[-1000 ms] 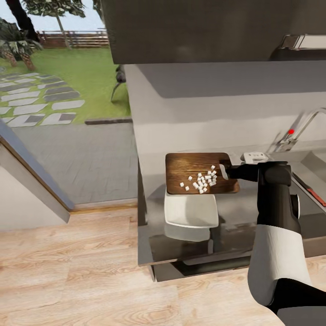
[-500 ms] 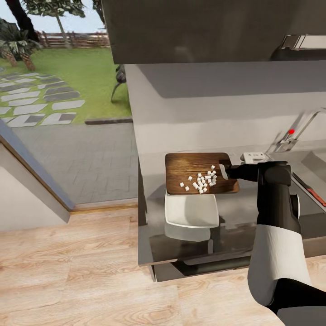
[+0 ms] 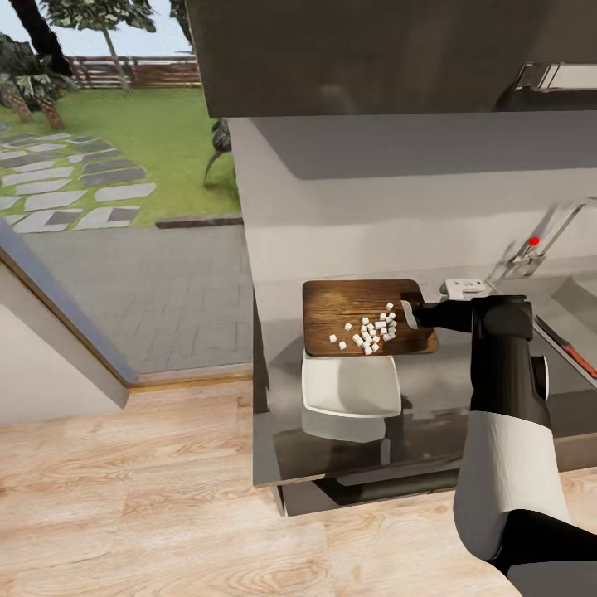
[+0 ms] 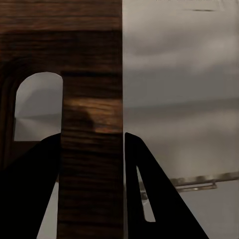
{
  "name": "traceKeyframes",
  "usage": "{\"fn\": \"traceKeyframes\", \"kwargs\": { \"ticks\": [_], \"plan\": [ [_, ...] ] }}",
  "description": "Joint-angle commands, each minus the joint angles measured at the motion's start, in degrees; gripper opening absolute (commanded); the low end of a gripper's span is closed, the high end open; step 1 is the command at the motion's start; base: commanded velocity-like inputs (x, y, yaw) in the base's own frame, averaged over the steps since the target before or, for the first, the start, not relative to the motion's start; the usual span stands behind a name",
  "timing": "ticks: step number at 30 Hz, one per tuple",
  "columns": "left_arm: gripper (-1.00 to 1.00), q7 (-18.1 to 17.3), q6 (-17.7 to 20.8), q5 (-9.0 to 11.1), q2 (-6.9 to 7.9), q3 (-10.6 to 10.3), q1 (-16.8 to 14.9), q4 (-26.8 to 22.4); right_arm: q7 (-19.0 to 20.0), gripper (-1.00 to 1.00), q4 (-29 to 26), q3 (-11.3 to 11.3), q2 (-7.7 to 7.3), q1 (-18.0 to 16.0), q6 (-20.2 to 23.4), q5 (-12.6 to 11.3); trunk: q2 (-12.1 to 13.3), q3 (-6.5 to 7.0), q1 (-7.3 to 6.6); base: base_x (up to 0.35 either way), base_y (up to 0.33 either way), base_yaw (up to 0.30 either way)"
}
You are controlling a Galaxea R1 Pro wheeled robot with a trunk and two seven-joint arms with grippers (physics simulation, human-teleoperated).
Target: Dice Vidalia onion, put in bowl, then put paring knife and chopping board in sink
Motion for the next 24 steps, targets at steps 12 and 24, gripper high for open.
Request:
{"fn": "traceKeyframes", "kwargs": {
  "ticks": [12,24],
  "plan": [
    [1.0,0.3,-0.4,0.3,0.06,-0.4,-0.1,-0.3,0.6,-1.0,0.0,0.3,0.06,-0.1,0.1,0.5,-0.1,-0.1,0.03,0.0,0.0,0.0],
    [1.0,0.3,-0.5,0.3,0.06,-0.4,-0.1,-0.3,0.6,-1.0,0.0,0.3,0.06,-0.1,0.1,0.5,-0.1,-0.1,0.03,-0.053,0.0,0.0]
  ]
}}
